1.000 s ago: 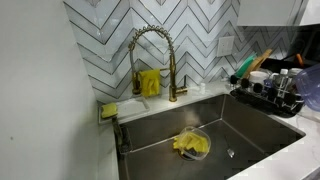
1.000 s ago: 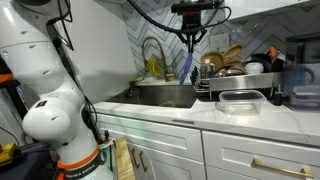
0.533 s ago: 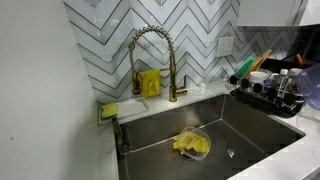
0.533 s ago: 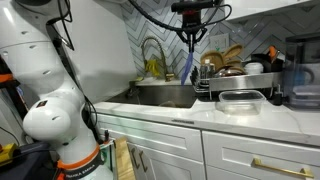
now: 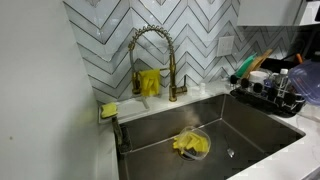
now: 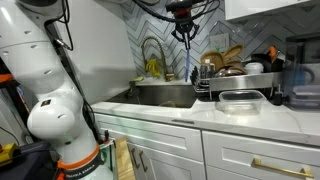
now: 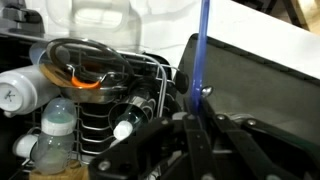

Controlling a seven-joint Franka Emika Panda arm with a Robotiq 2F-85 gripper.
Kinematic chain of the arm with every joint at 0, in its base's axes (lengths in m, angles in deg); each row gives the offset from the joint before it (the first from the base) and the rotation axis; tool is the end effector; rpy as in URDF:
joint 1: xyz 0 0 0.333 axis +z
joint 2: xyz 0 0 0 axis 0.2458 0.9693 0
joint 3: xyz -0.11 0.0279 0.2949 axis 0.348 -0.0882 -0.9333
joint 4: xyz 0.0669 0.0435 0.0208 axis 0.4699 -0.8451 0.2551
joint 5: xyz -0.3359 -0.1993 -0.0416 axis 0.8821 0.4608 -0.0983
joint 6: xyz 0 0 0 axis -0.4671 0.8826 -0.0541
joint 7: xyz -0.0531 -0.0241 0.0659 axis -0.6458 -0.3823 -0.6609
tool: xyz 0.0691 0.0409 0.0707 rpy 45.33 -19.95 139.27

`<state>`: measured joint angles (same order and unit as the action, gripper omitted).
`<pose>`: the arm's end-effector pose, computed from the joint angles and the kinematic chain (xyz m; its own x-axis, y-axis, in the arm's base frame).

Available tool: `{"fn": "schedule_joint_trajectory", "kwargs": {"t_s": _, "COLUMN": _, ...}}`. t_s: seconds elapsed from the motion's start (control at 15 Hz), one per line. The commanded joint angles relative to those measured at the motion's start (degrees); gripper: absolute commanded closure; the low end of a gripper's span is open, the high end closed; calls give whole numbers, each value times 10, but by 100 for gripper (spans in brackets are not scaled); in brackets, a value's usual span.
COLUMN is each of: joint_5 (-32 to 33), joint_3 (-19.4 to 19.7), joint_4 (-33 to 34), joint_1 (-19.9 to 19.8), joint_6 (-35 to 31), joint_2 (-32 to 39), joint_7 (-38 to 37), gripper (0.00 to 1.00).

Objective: Transfer the lunchbox and its lid to the plate rack

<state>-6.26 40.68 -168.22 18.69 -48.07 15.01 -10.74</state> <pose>0.5231 0.0761 0.6134 0.5383 0.8410 -0.0544 0.8412 -0.5324 0.0944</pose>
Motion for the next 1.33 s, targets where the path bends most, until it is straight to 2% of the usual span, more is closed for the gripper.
{"fn": "schedule_joint_trajectory", "kwargs": {"t_s": 0.0, "joint_5": 46, "joint_3": -16, "joint_4": -24, "joint_1": 18, "joint_6": -42, "joint_2": -10, "joint_7": -21, "gripper": 98}}
{"fn": "schedule_joint_trajectory", "kwargs": {"t_s": 0.6, "joint_5": 124, "joint_3": -38, "joint_4": -33, "joint_1": 38, "joint_6": -83, "joint_2": 5, "joint_7": -71, "gripper": 98}}
{"fn": "schedule_joint_trajectory", "kwargs": {"t_s": 0.93, "joint_5": 130, "joint_3": -45, "joint_4": -31, "joint_1": 45, "joint_6": -86, "joint_2": 22, "joint_7": -102, "gripper": 98}}
{"fn": "schedule_joint_trajectory", "kwargs": {"t_s": 1.27, "joint_5": 153, "joint_3": -47, "joint_4": -31, "joint_1": 46, "joint_6": -122, "joint_2": 46, "joint_7": -141, "gripper": 98}}
